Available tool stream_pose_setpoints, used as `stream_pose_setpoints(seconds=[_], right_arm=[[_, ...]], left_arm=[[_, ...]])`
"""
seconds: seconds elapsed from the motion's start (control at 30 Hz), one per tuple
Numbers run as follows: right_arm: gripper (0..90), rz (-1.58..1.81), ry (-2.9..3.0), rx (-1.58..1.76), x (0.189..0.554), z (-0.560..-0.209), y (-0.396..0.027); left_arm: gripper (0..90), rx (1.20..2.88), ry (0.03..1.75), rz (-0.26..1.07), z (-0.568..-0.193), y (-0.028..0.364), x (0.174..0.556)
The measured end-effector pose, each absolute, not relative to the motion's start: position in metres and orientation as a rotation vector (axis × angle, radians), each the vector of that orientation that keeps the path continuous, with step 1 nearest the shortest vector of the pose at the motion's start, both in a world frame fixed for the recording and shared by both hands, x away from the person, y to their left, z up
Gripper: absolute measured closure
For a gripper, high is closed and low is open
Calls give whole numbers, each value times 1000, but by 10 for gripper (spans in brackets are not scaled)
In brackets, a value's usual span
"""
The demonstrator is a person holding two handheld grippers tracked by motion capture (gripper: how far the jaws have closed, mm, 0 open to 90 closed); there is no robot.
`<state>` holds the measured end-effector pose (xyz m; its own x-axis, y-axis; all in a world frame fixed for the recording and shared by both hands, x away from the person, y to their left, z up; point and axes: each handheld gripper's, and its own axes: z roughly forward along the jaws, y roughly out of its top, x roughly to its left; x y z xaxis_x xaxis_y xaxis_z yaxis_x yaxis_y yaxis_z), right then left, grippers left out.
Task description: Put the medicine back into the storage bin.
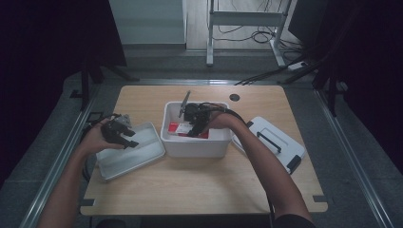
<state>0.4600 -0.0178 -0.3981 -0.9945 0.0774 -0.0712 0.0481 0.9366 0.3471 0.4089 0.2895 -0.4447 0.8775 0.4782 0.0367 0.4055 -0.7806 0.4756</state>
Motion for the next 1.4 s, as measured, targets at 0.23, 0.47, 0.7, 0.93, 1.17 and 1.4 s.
stream_pose_setpoints(seconds=[0.23, 0.47, 0.7, 0.93, 1.17, 1.4], right_arm=[[505, 477, 3059, 89, 465, -425, -11], [504, 451, 3097, 68, 466, -444, -5], [503, 427, 3133, 84, 467, -454, -1], [497, 398, 3129, 89, 468, -459, 0], [456, 478, 3105, 142, 469, -454, -2], [453, 623, 3032, 207, 470, -424, -20]], left_arm=[[468, 2575, 653, 232, -445, 292, 407], [468, 2573, 660, 228, -444, 294, 407], [468, 2583, 660, 222, -448, 294, 407], [467, 2580, 656, 221, -448, 292, 408], [466, 2580, 660, 216, -450, 292, 408], [464, 2582, 663, 222, -451, 294, 409]])
